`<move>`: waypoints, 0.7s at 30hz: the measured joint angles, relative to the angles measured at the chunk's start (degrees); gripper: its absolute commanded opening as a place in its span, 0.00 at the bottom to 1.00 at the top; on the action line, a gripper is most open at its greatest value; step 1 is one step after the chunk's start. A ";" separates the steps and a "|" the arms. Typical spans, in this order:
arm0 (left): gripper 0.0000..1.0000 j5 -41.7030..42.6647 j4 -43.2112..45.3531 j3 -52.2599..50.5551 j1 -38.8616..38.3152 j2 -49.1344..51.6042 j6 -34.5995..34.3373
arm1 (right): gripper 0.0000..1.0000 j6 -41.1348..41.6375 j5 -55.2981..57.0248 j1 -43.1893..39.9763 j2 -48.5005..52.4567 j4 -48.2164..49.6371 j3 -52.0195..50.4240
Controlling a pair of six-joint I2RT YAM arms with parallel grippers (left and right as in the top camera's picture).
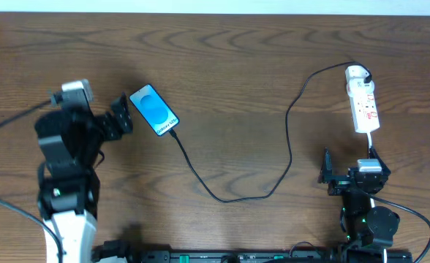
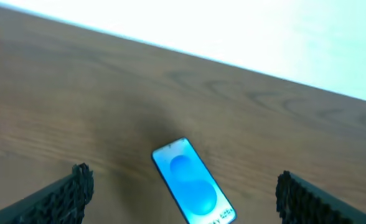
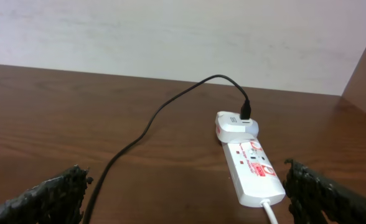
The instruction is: Plug charger to phone and switch on socket
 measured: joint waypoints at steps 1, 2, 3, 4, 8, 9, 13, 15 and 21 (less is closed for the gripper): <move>0.95 -0.07 1.99 -2.27 -0.20 -1.49 0.85 | 0.99 0.00 0.00 0.00 0.00 0.02 0.00; 0.95 -0.15 4.04 -4.63 -0.52 -2.95 1.77 | 0.99 0.00 0.00 0.00 0.00 0.00 0.00; 0.95 -0.17 6.12 -7.08 -0.98 -4.50 2.91 | 0.99 0.00 0.00 0.00 0.00 0.00 0.00; 0.95 -0.20 8.52 -9.86 -1.57 -6.38 4.17 | 0.99 0.00 0.00 0.00 0.00 -0.02 0.00; 0.95 -0.17 15.13 -18.03 -3.45 -12.98 8.41 | 0.99 0.00 0.00 0.00 0.00 0.00 0.00; 0.95 -0.20 16.33 -19.63 -3.89 -14.51 9.31 | 0.99 0.00 -0.02 0.00 0.00 0.00 0.00; 0.95 -0.98 18.86 -25.83 -5.31 -21.24 12.33 | 0.99 0.00 0.00 0.00 0.00 0.00 0.00; 0.95 -1.46 18.99 -28.46 -5.57 -24.52 13.38 | 0.99 0.00 0.00 0.00 0.00 0.00 0.00; 0.95 -2.99 19.19 -34.27 -5.57 -32.68 14.84 | 0.99 0.00 0.00 0.00 0.00 0.00 0.00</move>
